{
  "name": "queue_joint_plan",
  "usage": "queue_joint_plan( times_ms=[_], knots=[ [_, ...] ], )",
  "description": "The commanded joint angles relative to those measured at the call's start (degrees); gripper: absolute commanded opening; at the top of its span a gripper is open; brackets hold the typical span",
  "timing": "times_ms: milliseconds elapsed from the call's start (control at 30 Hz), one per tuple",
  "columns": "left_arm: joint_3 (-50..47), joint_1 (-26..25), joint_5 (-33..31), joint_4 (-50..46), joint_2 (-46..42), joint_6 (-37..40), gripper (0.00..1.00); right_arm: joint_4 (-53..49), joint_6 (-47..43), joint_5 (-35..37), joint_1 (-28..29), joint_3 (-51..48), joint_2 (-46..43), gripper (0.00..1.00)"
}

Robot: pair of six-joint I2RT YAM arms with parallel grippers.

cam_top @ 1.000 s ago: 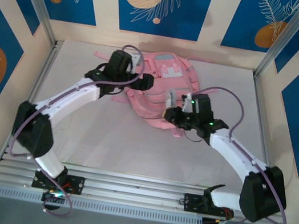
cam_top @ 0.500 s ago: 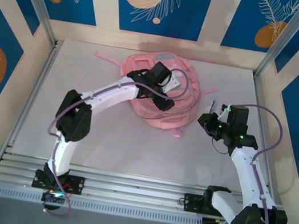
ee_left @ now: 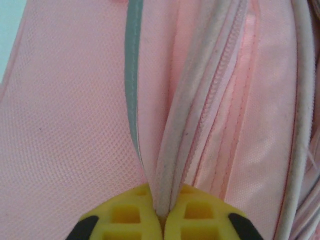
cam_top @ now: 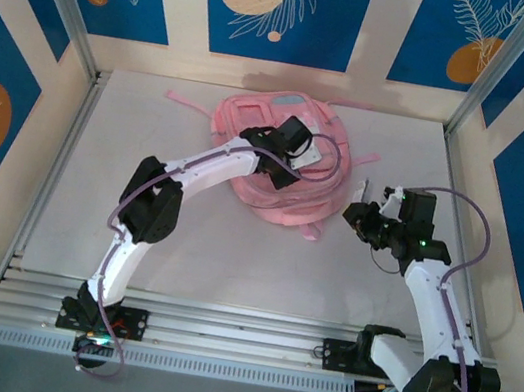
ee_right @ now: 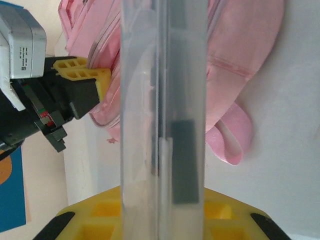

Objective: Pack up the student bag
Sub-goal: Open the student bag at the top-center of the table, then place the loose stationery in the student bag.

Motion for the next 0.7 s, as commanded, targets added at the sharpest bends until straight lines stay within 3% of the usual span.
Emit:
queue_joint_plan(
  times_ms=[0,333,667],
  knots=[
    [3.6,0.4,3.4,-3.1,-0.7,-1.4,0.00,3.6,0.2,-2.8,2.5,0.0,1.8,0.15],
    [8.2,4.9,14.8,-3.7,-4.5,-12.7,0.00,15.3,5.3,-3.8,11.6,4.5,12.6,0.15],
    [2.6,5.1,15.7,5.3,-9.6,-13.7,0.00,28.8,13.8,-9.9,14.3,16.3,31.9,0.15]
  ],
)
